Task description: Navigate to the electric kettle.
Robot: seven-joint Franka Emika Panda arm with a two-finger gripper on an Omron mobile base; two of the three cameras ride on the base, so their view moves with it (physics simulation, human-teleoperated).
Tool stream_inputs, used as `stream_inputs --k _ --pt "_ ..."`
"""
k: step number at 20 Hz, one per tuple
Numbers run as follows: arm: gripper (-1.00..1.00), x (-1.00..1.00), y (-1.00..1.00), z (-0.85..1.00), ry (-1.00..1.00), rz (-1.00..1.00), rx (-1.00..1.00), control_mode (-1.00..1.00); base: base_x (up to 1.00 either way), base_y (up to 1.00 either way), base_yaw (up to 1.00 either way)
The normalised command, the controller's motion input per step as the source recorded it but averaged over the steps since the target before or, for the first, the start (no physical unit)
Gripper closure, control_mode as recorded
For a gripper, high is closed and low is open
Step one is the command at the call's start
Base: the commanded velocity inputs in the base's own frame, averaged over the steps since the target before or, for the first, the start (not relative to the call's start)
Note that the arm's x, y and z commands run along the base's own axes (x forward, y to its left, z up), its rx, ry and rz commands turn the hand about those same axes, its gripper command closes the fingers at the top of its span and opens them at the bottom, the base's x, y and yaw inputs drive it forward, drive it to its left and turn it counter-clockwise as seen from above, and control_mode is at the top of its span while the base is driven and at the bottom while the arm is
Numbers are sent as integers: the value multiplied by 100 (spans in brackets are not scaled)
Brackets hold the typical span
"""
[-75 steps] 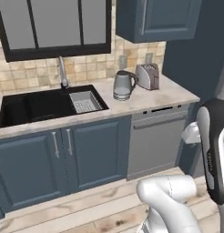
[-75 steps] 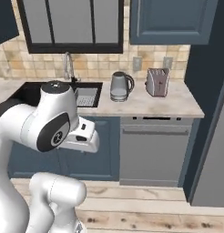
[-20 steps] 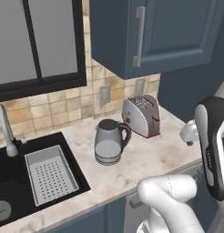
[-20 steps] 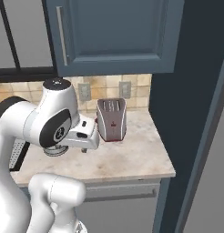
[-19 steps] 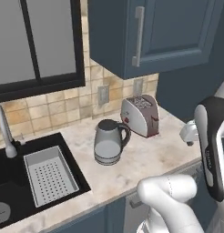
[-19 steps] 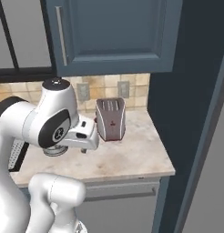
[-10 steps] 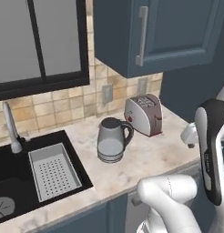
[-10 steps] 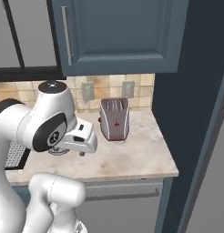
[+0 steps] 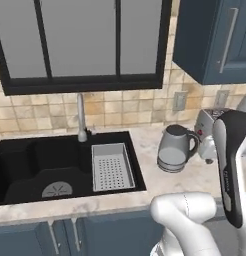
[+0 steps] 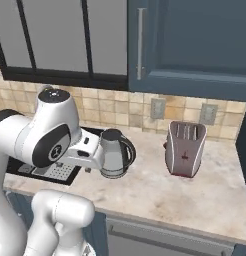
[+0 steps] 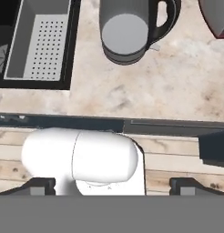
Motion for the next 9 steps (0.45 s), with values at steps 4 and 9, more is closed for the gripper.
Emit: stream_inputs --k 4,9 --pt "-100 0 0 0 0 0 0 100 100 -71 19" --pt "-100 0 0 0 0 0 0 100 98 -100 8"
